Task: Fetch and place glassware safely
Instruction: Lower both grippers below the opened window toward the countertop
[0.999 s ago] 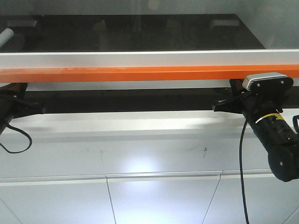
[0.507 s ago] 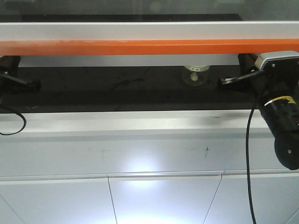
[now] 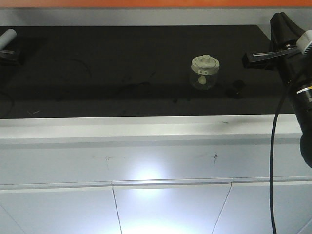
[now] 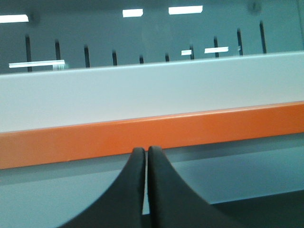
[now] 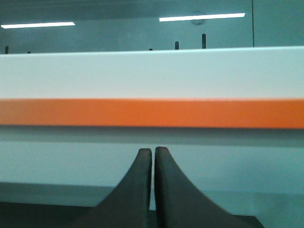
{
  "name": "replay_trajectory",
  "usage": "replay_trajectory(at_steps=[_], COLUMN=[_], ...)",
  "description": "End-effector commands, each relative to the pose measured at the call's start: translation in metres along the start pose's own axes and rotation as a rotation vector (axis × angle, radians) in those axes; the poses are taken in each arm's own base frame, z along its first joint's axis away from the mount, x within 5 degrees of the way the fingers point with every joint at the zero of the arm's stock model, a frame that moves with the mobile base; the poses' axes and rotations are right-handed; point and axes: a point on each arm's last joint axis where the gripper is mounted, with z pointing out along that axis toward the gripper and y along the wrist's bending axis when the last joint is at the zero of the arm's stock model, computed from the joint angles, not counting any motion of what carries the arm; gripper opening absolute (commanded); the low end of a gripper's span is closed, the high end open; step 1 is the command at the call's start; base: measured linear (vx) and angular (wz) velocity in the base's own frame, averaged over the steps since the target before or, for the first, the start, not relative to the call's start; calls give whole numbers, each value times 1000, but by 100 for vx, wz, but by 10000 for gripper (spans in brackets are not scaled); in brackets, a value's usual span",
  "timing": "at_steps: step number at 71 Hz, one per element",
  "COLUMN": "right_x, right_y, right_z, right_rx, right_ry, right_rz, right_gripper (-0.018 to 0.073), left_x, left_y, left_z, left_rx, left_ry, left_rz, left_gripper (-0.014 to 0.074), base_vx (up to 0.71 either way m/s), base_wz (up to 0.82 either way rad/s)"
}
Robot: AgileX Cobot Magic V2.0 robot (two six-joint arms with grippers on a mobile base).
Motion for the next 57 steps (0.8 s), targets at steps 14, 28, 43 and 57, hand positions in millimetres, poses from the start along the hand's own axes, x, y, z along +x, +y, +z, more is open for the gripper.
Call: replay_trajectory(at_steps=[14, 28, 43, 57], right_x=[-25, -24, -16, -12], right_y=[-1, 0, 4, 6], right_z=[4, 4, 4, 4], right_rx=[1, -8, -62, -78], right_ry=[-105, -95, -13, 40], right_rz=[-16, -19, -33, 18], right_gripper=[-1, -1, -1, -1], left_x=[-28, -26, -21, -14], left_y=[1, 1, 1, -3], left_z=[2, 2, 2, 2], left_rx=[-6, -7, -5, 31], left_ry=[-128, -107, -41, 36], left_rz=[-1, -1, -18, -32], left_gripper=[-1, -1, -1, -1], base_vx=[0, 0, 0, 0], base_wz=[0, 0, 0, 0])
